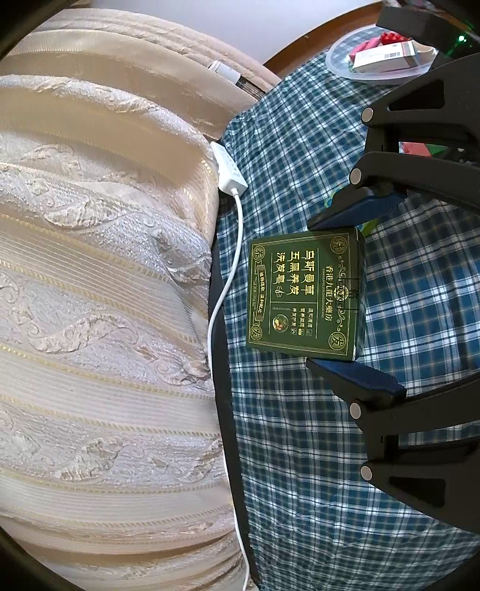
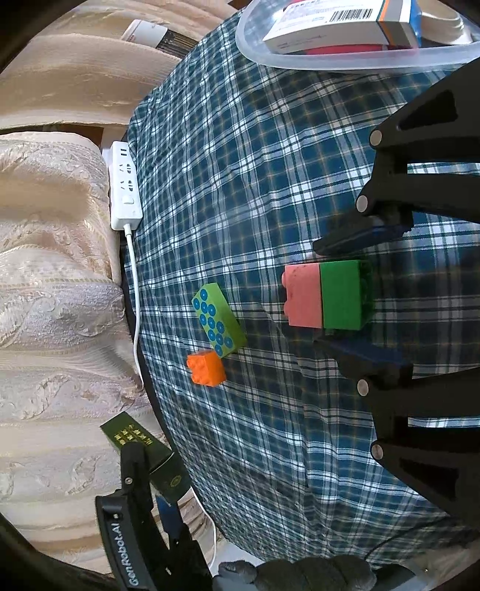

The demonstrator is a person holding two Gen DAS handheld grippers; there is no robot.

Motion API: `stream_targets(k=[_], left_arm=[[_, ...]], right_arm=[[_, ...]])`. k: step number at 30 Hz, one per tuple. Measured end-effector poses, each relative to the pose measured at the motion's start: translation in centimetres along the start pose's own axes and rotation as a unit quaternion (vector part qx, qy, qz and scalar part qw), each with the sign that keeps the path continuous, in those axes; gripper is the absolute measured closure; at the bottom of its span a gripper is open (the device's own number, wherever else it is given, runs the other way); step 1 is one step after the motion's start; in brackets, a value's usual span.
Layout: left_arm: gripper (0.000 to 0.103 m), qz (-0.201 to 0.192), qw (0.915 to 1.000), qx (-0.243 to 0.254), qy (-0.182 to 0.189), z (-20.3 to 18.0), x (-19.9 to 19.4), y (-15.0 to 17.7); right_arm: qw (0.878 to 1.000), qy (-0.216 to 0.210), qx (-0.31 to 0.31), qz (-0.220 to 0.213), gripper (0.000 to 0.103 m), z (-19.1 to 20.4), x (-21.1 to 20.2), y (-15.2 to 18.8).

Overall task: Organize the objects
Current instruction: 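Lift the green-pink brick stack with the right gripper toward the clear bowl, then lower the green-pink brick stack into the clear bowl with the right gripper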

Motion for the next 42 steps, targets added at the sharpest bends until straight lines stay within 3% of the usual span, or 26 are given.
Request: stream_targets(k=[4,13,20,30,42], left_arm=[[0.036,-0.002,1.0,0.001,0.002,-0.1,-0.3,-0.1],[0.036,-0.006,0.9999,0.008,0.007,-0.8,-0.8,0.0],[0.036,-0.004,0.9997,0.021,0.011,-1.7,-0.9,0.3],[0.036,-0.004,0.999,0.039,0.019,-3.0,-1.2,1.0],[0.036,-0.004,0.9967,0.071,0.039,-5.5,-1.8,2.2]], right_arm=[[1.0,-0.002,-0.003,-0.004,0.069,0.2,-0.5,0.0],[0.999,-0.013,-0.004,-0.04,0.07,0.6,-3.9,-0.3],[0.997,-0.005,0.019,-0.072,0.07,-1.2,-7.1,-0.2],[0.989,0.052,0.081,-0.115,0.07,-7.7,-12.2,0.7],[0.969,0.117,0.177,-0.127,0.069,-16.8,-14.8,3.3]])
Point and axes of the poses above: each gripper's, at about its wrist camera, not at the fingertips, and x roughly the way its jaws point, z to its left, y to its underside, the point moved 3 cm from there along x, roughly the way its jaws point, and after that the axes turned 3 degrees about z, right-handed, at the moved point
